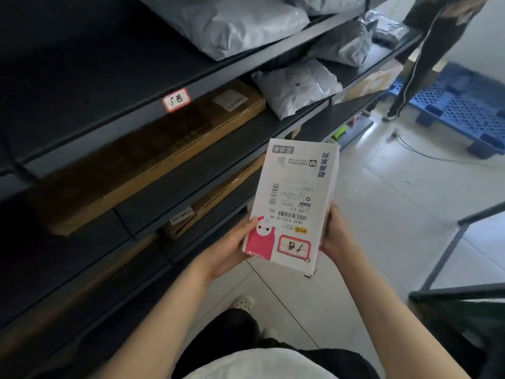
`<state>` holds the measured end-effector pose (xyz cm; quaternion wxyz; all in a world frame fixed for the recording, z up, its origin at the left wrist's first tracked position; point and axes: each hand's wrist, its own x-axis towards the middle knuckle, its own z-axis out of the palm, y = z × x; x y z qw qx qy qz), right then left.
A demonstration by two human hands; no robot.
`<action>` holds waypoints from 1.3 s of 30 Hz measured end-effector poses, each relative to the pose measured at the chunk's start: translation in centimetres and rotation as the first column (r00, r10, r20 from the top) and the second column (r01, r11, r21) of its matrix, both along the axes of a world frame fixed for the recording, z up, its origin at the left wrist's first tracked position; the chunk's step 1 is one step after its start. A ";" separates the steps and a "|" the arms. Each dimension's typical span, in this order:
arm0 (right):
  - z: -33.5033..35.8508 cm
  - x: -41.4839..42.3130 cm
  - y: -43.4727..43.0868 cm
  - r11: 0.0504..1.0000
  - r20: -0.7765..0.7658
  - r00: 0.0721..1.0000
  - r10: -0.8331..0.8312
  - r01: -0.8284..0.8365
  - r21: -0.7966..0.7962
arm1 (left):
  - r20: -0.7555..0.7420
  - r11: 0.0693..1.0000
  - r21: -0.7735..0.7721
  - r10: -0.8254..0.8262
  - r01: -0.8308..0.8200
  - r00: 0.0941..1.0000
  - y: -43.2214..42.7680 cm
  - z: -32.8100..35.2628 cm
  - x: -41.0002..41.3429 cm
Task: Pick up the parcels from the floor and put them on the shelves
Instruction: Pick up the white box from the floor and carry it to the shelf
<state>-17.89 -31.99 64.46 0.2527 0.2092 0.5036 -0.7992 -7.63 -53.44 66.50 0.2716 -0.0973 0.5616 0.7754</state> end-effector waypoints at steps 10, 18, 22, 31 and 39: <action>0.9 5.3 -5.9 0.903 0.039 0.919 0.391 -0.392 0.174 | -0.125 0.876 -0.102 0.459 -0.472 0.880 2.2 2.1 14.4; 4.9 13.4 -12.8 0.681 0.005 0.713 0.701 -0.671 0.294 | -0.164 0.625 -0.078 0.761 -0.777 0.628 -0.1 3.1 25.3; 7.7 15.0 -15.6 0.619 -0.179 0.609 0.772 -0.658 0.429 | -0.199 0.559 -0.094 0.800 -0.824 0.566 -3.3 3.4 30.3; 18.0 22.5 -25.6 0.288 -0.432 -0.279 0.858 -0.434 0.854 | -0.146 0.641 -0.400 0.661 -0.655 0.736 -13.7 6.8 41.1; 17.9 29.5 -33.8 -0.481 0.106 -0.732 0.673 -0.324 0.814 | 0.012 0.802 -0.498 0.386 -0.329 0.922 -22.4 11.2 46.3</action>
